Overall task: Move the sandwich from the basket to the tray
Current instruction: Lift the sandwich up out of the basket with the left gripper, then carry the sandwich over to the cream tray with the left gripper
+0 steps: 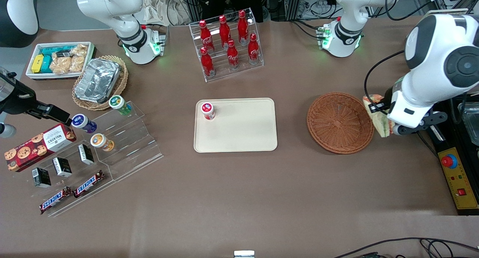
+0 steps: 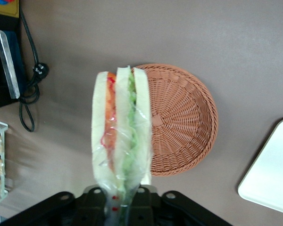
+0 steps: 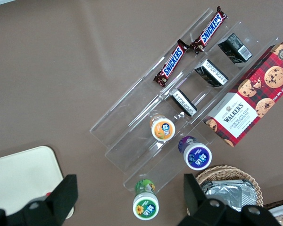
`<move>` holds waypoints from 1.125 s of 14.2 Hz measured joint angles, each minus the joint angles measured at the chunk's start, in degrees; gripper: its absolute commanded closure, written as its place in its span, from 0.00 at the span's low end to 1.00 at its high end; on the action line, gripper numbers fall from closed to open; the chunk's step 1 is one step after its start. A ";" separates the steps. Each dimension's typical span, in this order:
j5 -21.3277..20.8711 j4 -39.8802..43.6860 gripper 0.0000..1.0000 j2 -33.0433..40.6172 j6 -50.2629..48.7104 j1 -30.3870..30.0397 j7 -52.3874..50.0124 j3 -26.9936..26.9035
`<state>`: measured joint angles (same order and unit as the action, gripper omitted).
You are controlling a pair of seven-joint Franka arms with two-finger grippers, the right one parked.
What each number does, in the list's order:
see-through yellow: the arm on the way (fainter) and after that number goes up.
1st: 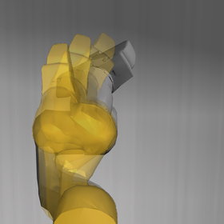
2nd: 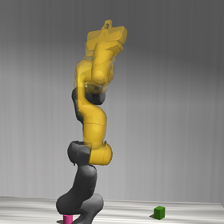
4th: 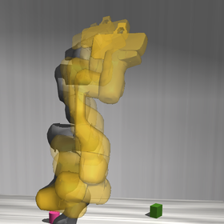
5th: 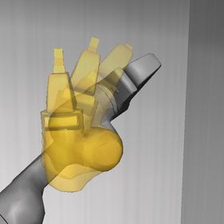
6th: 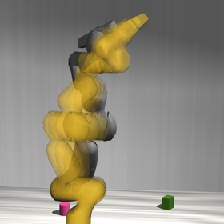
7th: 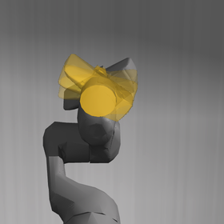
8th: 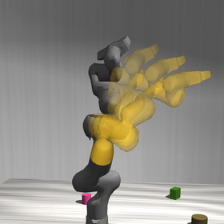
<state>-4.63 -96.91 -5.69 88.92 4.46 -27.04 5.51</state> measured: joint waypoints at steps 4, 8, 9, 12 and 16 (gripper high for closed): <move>0.02 0.01 1.00 0.01 -0.16 0.03 2.58 0.32; 2.02 -0.06 1.00 -0.16 -0.44 0.57 2.80 1.50; 2.75 -0.09 1.00 -0.23 -0.46 0.79 2.80 1.96; 3.30 -0.11 1.00 -0.69 -0.45 3.24 2.79 2.71; 3.87 -0.11 1.00 -1.28 0.10 4.90 2.95 5.81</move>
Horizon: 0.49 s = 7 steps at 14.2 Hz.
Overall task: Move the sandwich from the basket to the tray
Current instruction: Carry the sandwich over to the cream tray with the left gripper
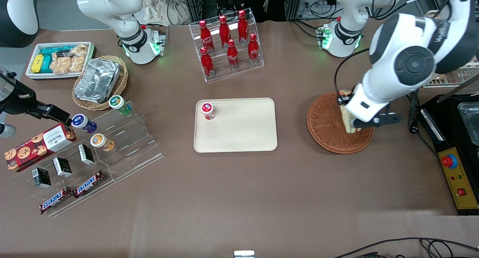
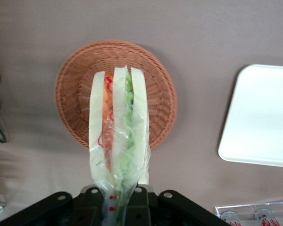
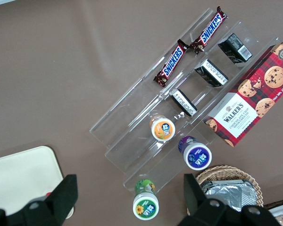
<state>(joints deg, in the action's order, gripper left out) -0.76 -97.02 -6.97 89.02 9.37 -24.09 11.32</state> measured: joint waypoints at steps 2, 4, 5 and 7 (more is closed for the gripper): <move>0.01 -0.11 1.00 -0.68 2.33 0.66 0.16 3.03; 0.00 -0.46 1.00 -2.63 6.27 3.15 0.15 4.12; -0.01 -0.62 1.00 -4.05 8.23 4.63 0.14 4.21; -0.02 -0.87 1.00 -6.89 12.31 7.28 0.12 4.27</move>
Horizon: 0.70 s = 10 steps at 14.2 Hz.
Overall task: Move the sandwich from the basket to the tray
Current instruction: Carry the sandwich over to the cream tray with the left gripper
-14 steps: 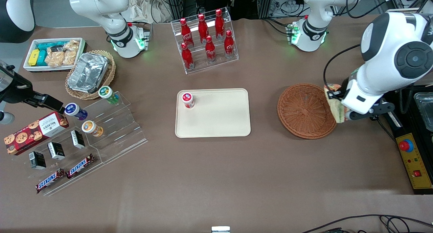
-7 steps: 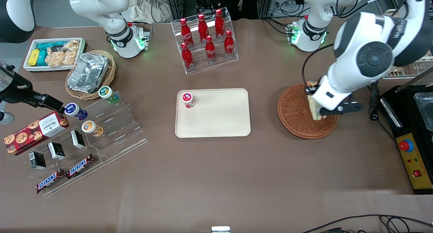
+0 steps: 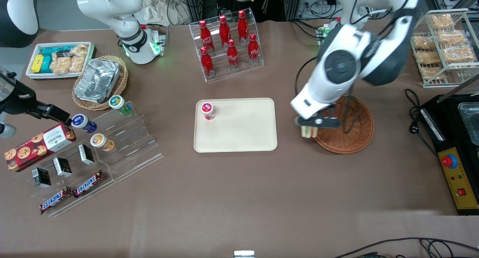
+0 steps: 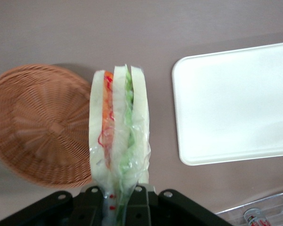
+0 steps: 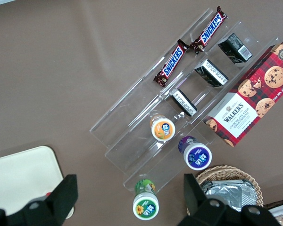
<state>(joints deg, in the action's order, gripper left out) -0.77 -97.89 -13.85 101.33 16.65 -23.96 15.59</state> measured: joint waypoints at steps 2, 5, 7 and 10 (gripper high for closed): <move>-0.06 -1.01 1.00 -2.26 4.52 2.53 -0.28 0.01; -0.49 -5.00 1.00 -4.95 13.60 5.73 -2.89 0.02; -0.84 -7.27 1.00 -7.49 18.36 7.34 -5.03 0.01; -0.89 -7.86 1.00 -11.67 21.86 8.33 -6.21 -0.01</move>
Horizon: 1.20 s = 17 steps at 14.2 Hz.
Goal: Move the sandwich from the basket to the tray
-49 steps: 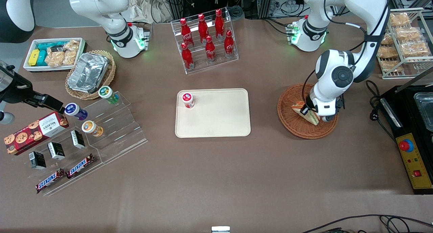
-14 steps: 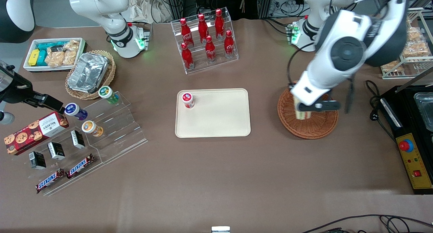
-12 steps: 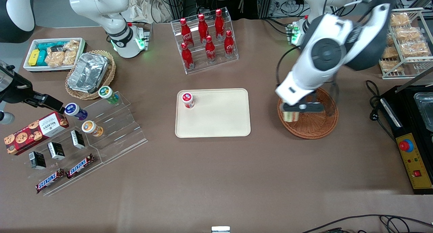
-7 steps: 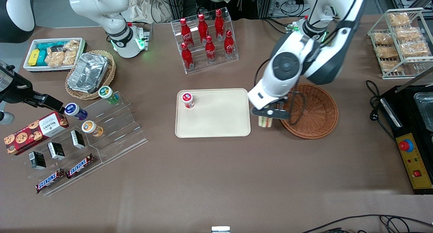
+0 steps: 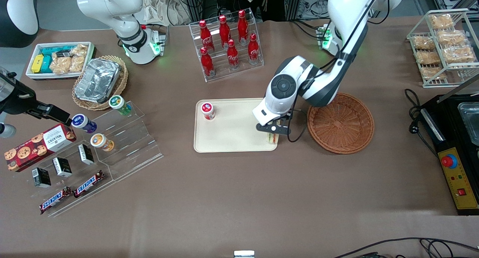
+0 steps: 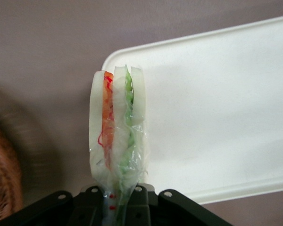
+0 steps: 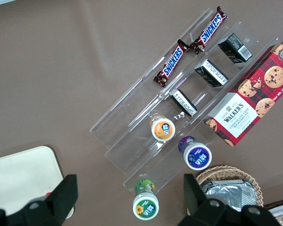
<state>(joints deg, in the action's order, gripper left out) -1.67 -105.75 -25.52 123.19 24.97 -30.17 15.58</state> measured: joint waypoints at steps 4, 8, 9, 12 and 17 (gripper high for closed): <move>0.00 0.02 1.00 -1.90 0.66 1.11 -3.26 0.00; 0.02 0.02 0.65 -3.28 2.86 1.40 -6.45 0.00; 0.02 0.02 0.45 -3.68 3.47 1.45 -6.88 0.00; 0.02 0.03 0.01 -4.43 4.34 1.67 -7.44 -0.01; -0.18 1.89 0.01 -2.44 0.27 -0.23 -7.57 -0.79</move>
<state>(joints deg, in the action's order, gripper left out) -1.85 -103.86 -27.96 123.46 24.74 -37.74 14.79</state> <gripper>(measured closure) 0.123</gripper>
